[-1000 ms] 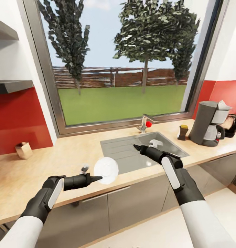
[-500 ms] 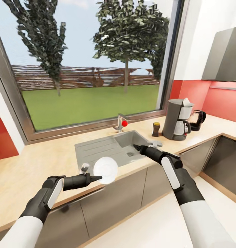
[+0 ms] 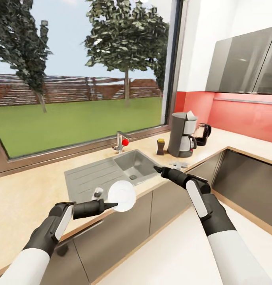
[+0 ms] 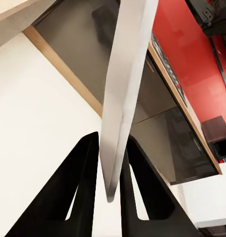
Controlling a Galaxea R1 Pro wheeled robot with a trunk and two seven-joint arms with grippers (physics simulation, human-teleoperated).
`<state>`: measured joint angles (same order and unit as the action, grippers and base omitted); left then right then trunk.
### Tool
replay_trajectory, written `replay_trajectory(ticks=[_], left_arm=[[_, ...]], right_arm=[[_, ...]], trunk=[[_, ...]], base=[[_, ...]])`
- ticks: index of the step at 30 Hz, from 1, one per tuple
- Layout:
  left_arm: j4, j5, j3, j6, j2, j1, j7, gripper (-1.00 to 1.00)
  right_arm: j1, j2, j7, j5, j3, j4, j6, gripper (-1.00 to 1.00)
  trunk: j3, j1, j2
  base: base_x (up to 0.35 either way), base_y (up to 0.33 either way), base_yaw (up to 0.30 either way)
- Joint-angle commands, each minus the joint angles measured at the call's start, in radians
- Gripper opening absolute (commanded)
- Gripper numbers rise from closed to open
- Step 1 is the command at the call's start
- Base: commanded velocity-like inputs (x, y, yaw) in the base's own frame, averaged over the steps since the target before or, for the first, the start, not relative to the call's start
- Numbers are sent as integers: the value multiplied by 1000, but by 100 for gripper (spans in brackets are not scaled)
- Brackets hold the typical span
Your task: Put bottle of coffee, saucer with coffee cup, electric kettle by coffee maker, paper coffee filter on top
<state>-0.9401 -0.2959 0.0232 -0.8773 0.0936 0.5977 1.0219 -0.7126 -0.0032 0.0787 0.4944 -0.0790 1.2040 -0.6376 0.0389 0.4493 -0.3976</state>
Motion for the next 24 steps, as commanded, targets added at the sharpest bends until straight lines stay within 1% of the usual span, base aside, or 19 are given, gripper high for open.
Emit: replay_trajectory(ticks=[1, 24], left_arm=[[0, 0, 0, -3, 0, 1, 1, -100], [0, 0, 4, -3, 4, 1, 7, -100]], right_arm=[[-1, -1, 3, -2, -1, 0, -4, 100], [-1, -1, 3, -4, 0, -9, -4, 100]], trunk=[[2, 1, -2], [2, 1, -2]], base=[[0, 0, -300], [0, 0, -300]])
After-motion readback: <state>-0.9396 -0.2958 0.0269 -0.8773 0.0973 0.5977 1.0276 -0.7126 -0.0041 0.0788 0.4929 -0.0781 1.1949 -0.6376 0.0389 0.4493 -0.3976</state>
